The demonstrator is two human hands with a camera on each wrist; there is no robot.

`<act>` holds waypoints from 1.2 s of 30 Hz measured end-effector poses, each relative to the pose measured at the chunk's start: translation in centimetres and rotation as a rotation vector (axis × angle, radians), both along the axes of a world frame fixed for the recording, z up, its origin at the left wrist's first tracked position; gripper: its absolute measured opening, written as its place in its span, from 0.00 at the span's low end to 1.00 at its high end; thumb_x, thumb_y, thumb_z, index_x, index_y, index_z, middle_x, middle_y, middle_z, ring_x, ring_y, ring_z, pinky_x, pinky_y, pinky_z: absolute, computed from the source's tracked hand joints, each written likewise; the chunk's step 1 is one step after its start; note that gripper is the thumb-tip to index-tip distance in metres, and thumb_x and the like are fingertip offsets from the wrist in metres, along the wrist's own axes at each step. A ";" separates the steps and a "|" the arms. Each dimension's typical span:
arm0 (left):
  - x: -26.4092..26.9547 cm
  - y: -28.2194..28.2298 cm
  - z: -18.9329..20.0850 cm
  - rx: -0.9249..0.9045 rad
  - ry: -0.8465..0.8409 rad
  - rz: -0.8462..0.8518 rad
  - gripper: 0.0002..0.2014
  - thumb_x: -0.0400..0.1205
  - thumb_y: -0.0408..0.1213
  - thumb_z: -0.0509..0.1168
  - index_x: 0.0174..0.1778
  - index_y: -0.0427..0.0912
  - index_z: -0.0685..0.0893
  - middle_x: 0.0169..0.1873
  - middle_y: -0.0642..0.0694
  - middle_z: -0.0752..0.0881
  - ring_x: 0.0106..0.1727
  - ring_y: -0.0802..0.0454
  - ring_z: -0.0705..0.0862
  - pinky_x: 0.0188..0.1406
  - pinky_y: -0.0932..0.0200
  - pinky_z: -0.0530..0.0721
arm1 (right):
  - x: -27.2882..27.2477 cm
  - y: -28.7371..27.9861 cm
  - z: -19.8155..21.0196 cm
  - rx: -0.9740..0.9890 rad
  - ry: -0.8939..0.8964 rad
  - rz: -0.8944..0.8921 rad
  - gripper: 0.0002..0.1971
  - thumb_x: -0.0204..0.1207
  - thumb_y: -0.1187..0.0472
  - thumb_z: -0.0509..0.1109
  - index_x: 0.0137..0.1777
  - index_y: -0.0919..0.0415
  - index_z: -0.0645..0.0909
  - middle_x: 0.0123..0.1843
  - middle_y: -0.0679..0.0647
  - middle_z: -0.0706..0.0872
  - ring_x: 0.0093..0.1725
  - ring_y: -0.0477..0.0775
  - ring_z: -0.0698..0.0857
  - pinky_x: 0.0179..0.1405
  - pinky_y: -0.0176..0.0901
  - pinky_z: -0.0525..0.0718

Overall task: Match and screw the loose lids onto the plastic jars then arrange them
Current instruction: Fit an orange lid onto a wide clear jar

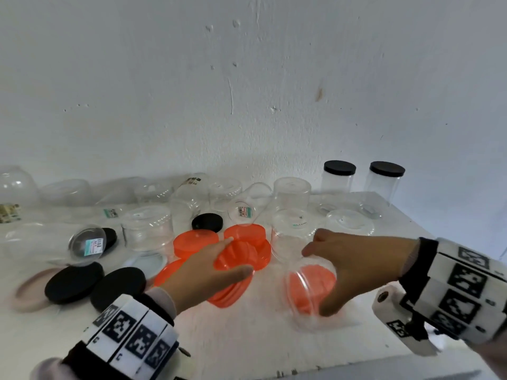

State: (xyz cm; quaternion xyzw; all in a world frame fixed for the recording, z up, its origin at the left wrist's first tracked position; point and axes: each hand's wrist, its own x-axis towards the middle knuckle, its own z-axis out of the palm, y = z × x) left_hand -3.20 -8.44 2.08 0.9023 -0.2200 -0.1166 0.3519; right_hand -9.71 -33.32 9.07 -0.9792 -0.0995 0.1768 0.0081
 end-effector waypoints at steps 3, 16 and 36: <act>-0.1 1.0 0.7 -0.140 -0.036 0.012 0.46 0.65 0.74 0.65 0.78 0.59 0.63 0.60 0.68 0.76 0.56 0.72 0.77 0.52 0.72 0.74 | 0.4 1.7 -1.6 0.205 -0.080 -0.028 0.50 0.57 0.27 0.73 0.78 0.43 0.61 0.65 0.37 0.69 0.60 0.40 0.72 0.59 0.36 0.74; 0.0 2.8 1.6 -0.341 -0.051 0.114 0.37 0.57 0.78 0.63 0.62 0.70 0.73 0.49 0.77 0.78 0.53 0.79 0.78 0.43 0.77 0.76 | 3.5 6.4 -6.7 0.580 0.029 -0.232 0.46 0.59 0.39 0.81 0.75 0.50 0.63 0.63 0.45 0.72 0.61 0.48 0.76 0.63 0.46 0.79; -0.2 -0.7 0.8 0.218 -0.146 -0.114 0.53 0.69 0.66 0.70 0.84 0.48 0.52 0.84 0.52 0.53 0.83 0.57 0.54 0.76 0.63 0.53 | 3.7 6.0 -8.9 0.754 0.257 -0.243 0.50 0.63 0.58 0.84 0.80 0.43 0.57 0.76 0.40 0.72 0.77 0.47 0.68 0.78 0.51 0.65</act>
